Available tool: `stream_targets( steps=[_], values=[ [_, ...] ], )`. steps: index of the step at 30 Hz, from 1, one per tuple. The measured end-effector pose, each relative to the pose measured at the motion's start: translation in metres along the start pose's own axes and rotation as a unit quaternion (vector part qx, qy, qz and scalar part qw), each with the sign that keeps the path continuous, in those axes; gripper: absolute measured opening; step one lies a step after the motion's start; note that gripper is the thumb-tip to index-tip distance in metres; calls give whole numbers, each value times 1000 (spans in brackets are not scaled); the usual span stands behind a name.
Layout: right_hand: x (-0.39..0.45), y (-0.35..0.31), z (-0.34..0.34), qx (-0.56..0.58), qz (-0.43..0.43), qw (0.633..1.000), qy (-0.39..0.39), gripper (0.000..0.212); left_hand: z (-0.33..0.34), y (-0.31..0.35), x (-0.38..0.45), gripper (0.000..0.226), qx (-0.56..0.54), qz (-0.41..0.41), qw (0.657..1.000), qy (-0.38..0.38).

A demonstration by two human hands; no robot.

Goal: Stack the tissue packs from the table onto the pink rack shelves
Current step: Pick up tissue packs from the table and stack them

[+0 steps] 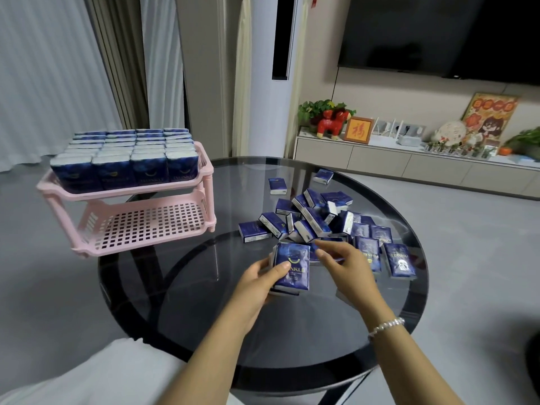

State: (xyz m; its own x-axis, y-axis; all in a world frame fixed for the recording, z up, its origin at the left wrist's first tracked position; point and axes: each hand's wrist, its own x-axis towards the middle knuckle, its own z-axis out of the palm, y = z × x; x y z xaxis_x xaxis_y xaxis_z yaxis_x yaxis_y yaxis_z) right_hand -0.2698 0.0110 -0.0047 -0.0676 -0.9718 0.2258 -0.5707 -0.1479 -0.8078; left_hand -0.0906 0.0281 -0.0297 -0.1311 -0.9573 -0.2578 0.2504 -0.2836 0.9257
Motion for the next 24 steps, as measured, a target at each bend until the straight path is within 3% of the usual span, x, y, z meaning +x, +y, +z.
stream_targets(
  steps=[2, 5, 7, 15, 19, 24],
  values=[
    [-3, 17, -16, -109, 47, 993, 0, 28, 2, -4, 2, 50, 7, -3, 1000, 3],
    [-12, 37, -31, -273, 114, 955, -26, 43, 4, -7, 5, 48, 12, -3, 1000, 5],
    [-17, 44, -35, -309, 134, 941, -36, 49, 6, -9, 6, 50, 16, 1, 1000, 5],
    [-22, 43, -35, -179, 157, 965, -110, 76, 6, -12, 3, 50, 12, 17, 1000, 18],
    [-25, 35, -25, -80, 136, 981, -112, 41, 6, -10, 0, 64, -3, 31, 999, 30],
    [-29, 22, -14, 160, 168, 971, -66, 24, 1, -13, 1, 41, -38, 47, 996, 68]
  ],
)
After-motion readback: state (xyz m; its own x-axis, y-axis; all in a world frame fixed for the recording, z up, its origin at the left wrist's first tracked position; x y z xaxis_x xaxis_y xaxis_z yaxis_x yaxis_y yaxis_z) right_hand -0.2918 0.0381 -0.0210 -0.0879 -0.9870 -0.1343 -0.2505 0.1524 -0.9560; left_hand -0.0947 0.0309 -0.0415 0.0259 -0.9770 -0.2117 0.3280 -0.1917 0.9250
